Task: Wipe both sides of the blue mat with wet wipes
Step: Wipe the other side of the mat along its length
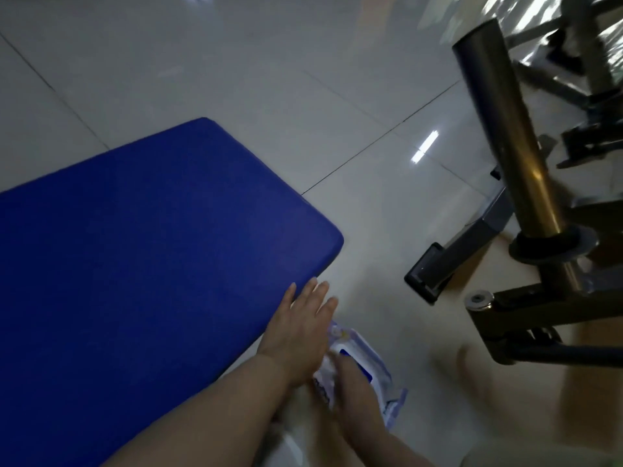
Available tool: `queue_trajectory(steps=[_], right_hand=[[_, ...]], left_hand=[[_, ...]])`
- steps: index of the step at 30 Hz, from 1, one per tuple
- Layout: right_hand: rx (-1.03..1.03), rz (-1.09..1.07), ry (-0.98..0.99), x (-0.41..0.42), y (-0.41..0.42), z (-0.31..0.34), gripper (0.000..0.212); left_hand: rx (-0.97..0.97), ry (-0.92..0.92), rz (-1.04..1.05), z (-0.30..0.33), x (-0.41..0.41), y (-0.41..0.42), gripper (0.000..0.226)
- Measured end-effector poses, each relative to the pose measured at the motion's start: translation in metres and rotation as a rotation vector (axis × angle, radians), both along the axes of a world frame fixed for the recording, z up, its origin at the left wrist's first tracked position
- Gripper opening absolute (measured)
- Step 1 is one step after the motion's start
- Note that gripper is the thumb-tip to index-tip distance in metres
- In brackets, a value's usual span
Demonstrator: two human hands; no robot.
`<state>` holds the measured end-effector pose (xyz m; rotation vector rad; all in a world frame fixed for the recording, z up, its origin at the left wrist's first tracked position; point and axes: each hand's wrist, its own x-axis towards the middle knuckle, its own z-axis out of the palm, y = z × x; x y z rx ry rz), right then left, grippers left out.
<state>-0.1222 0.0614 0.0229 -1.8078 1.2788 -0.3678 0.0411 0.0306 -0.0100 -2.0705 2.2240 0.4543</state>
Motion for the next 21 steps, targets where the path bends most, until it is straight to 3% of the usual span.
queue_trajectory(steps=[2,3,5,8,14,21], right_hand=[[0.014,-0.246,-0.077,0.049,-0.039,-0.018,0.026],[-0.089,-0.295,-0.092,0.051,-0.054,-0.023,0.028],[-0.235,-0.359,-0.154,0.065,-0.074,-0.022,0.046],[-0.307,-0.401,-0.192,0.057,-0.084,0.015,0.047],[-0.375,-0.432,-0.211,0.028,-0.075,0.085,0.022],[-0.448,-0.547,-0.253,-0.038,-0.035,0.162,0.022]], left_hand=[[-0.039,-0.001,0.019,0.013,0.003,-0.004,0.061],[-0.051,0.008,0.033,0.020,0.005,-0.005,0.061],[-0.081,0.038,0.063,0.036,0.009,-0.007,0.062],[-0.142,0.073,0.084,0.065,0.012,-0.010,0.065],[-0.291,0.095,0.033,0.129,-0.020,-0.007,0.066],[-0.463,0.139,-0.121,0.198,-0.091,0.001,0.071]])
